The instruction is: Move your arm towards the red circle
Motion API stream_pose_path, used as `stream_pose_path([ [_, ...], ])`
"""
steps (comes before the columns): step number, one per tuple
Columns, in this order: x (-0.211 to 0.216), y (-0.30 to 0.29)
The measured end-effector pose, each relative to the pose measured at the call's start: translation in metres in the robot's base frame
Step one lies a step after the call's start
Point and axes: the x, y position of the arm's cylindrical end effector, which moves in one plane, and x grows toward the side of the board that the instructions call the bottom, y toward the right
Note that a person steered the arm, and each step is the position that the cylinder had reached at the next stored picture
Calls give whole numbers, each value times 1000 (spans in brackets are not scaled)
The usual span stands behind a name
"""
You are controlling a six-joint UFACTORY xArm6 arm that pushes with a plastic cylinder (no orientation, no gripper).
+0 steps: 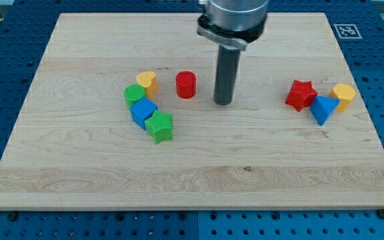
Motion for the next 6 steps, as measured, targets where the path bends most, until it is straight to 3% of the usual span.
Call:
stream_pose_path([
  [2,-9,-20],
  [4,-26,20],
  [6,-28,-4],
])
